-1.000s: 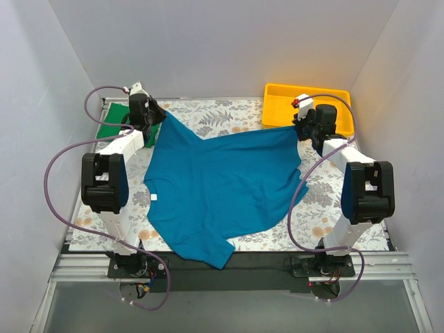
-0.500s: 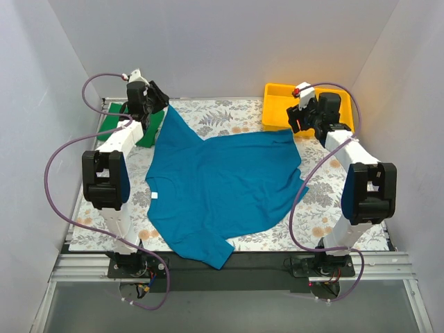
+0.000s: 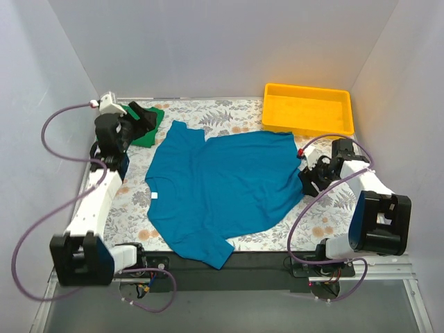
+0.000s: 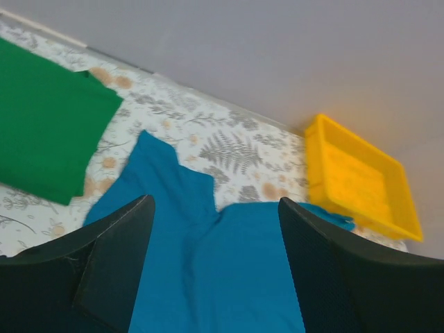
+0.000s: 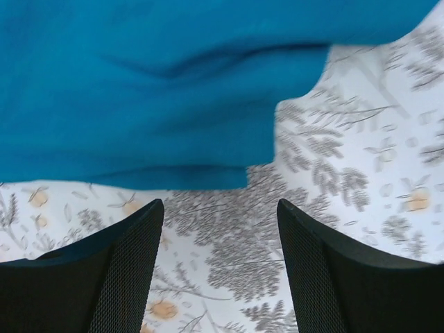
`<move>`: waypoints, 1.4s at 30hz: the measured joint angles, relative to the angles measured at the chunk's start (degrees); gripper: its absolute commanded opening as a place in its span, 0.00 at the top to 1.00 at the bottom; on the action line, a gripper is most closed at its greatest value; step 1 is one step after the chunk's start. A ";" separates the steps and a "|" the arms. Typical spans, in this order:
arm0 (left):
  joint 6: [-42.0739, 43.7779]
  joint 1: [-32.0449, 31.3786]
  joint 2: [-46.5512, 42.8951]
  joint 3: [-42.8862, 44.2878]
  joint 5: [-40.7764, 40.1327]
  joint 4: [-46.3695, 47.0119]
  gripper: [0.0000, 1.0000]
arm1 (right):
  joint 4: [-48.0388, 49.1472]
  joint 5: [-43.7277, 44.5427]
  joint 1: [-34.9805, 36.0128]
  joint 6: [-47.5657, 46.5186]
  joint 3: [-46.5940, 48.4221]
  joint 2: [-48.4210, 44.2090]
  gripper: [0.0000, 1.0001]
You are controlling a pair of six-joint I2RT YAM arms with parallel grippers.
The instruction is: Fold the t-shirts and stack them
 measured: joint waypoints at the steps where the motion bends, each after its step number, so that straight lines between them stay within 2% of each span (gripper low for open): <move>1: -0.24 -0.04 -4.79 -2.71 1.03 0.00 0.29 | -1.22 0.24 -0.02 -0.17 -0.55 0.26 0.31; 3: -0.63 -0.24 -12.66 -6.86 2.75 -0.52 0.29 | -2.19 0.39 0.02 0.11 -0.59 1.51 0.36; 6: -0.94 -0.33 -20.92 -11.85 4.63 -2.71 0.29 | -2.03 0.50 0.11 2.12 -0.13 5.79 0.37; 11: -0.94 -0.35 -26.01 -16.17 6.12 -8.39 0.29 | -0.11 1.03 0.07 7.26 3.56 10.86 0.40; 13: -0.96 -0.35 -26.56 -16.85 6.38 -10.25 0.29 | 0.26 1.14 0.07 8.72 4.39 11.69 0.46; 14: -0.96 -0.35 -26.73 -16.92 6.56 -10.97 0.29 | 0.55 1.31 0.07 9.25 4.46 11.80 0.50; 17: -0.94 -0.35 -27.43 -16.98 7.08 -11.96 0.29 | 0.90 1.92 0.07 9.70 4.24 11.80 0.72; 18: -0.96 -0.35 -27.76 -16.98 7.23 -12.09 0.29 | 0.87 2.08 0.07 9.55 3.98 11.76 0.87; 21: -0.94 -0.35 -28.72 -17.07 7.67 -12.24 0.29 | 0.24 2.78 0.07 8.52 2.80 10.75 0.99; 25: -0.94 -0.35 -29.68 -17.55 8.00 -12.61 0.29 | -2.91 5.42 -0.31 5.33 -0.79 6.19 0.99; 30: -0.94 -0.35 -30.32 -17.81 8.44 -13.38 0.29 | -8.57 12.90 -3.52 -0.70 -5.92 -4.11 0.98; 31: -0.96 -0.35 -30.34 -17.84 8.61 -13.38 0.29 | -9.64 14.38 -4.20 -1.77 -6.84 -6.29 0.92; 33: -0.96 -0.35 -30.36 -17.86 8.83 -13.33 0.29 | -11.76 16.90 -5.40 -3.30 -8.22 -9.92 0.67; 39: -0.98 -0.35 -30.16 -18.78 9.66 -13.00 0.29 | -15.32 19.63 -6.80 -4.68 -7.63 -14.32 0.50; 42: -0.98 -0.35 -29.75 -18.80 9.70 -12.79 0.27 | -16.59 17.97 -7.17 -3.28 -2.19 -12.83 0.47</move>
